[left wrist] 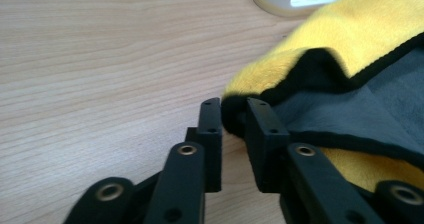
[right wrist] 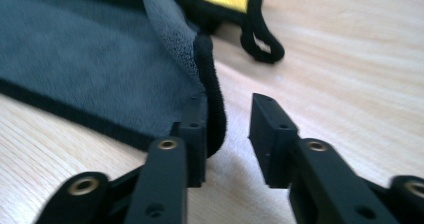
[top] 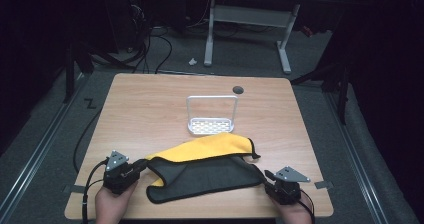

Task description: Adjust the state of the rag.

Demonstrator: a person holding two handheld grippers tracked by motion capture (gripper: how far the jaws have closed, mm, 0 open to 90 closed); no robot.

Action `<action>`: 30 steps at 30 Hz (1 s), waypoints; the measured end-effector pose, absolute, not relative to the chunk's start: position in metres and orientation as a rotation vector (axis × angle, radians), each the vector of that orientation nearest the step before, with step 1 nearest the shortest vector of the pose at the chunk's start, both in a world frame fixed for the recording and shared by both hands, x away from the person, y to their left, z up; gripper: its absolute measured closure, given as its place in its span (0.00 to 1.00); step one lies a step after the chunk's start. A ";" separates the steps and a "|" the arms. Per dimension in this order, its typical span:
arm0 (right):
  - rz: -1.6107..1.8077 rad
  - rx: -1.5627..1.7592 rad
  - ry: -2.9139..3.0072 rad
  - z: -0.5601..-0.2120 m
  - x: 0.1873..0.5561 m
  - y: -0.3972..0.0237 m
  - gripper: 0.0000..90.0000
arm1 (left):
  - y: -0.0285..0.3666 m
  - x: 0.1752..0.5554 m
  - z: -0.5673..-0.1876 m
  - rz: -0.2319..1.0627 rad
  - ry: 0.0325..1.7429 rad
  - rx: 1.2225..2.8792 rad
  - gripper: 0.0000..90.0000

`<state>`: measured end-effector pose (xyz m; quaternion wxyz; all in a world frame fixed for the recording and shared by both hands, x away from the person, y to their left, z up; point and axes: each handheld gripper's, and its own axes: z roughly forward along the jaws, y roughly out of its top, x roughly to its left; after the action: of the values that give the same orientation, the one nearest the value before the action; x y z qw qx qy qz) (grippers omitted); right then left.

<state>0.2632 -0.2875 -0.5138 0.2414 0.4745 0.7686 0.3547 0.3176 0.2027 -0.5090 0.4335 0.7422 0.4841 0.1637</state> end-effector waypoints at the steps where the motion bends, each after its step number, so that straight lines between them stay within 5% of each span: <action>1: 0.984 1.300 2.087 -0.511 0.262 -0.288 0.74 | 0.203 0.316 -0.506 0.411 1.203 1.832 0.82; 11: 1.071 1.226 2.059 -0.494 0.258 -0.276 0.78 | 0.184 0.290 -0.477 0.406 1.068 1.808 0.74; 20: 1.008 1.176 2.147 -0.495 0.296 -0.247 0.97 | 0.128 0.279 -0.505 0.306 0.936 2.022 0.84; 30: 0.887 1.198 2.256 -0.519 0.313 -0.235 0.99 | 0.127 0.290 -0.525 0.328 0.977 2.099 0.84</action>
<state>0.3126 -0.2350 -0.5192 0.2170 0.4326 0.8143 0.3203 0.2899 0.1268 -0.5250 0.3909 0.8262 0.3845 0.1290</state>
